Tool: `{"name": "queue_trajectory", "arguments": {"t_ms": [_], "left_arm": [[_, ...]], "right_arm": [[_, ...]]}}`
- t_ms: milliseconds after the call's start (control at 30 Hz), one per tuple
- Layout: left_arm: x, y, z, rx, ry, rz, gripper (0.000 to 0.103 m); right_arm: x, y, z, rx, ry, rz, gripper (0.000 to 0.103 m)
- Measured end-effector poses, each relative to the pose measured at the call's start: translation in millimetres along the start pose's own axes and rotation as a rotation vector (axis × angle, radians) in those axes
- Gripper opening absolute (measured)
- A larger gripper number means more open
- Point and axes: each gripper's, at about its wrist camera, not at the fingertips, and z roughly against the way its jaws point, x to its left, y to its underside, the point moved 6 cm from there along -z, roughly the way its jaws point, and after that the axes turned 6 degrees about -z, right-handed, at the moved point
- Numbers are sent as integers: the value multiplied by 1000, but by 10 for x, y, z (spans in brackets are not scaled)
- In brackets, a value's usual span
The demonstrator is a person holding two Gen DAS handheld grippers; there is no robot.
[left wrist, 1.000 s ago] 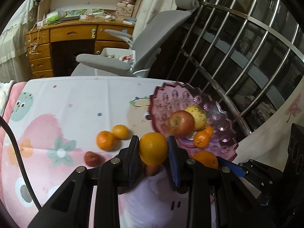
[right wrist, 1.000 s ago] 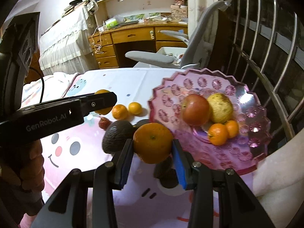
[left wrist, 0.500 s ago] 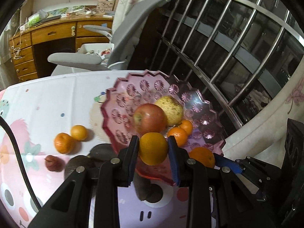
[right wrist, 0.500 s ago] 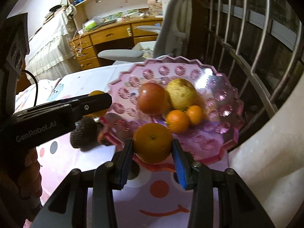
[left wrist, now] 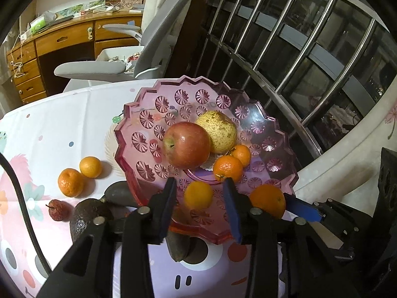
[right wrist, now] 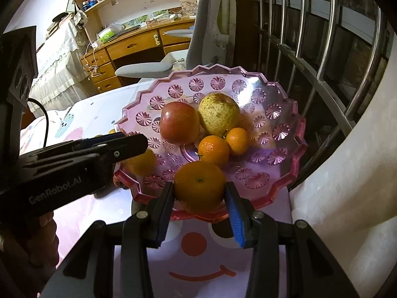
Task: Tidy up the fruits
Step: 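Carry both tangerines into the pink bowl and open both grippers, then move the left gripper to the dark avocado while the right gripper moves toward the banana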
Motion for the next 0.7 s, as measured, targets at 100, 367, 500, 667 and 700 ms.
{"name": "queue_trajectory", "arguments": {"t_ms": [100,367,500,667,700], "left_arm": [[48,10,64,-11,-19,4,54],[260,57,257,-2,-46,5,77],[387,98,370,-4,-46,-20,80],[579,205,520,12,-28,-54,80],[620,224,548,18,-29,-67,80]], "right_arm": [[-10,-4,-2,4,1,-23,43],[54,6,108,-29,9,-68,52],[172,60,160,-45,38,-88,54],[340,156,238,-73,79,-118,59],[390,181,259,-81,92,-122,59]]}}
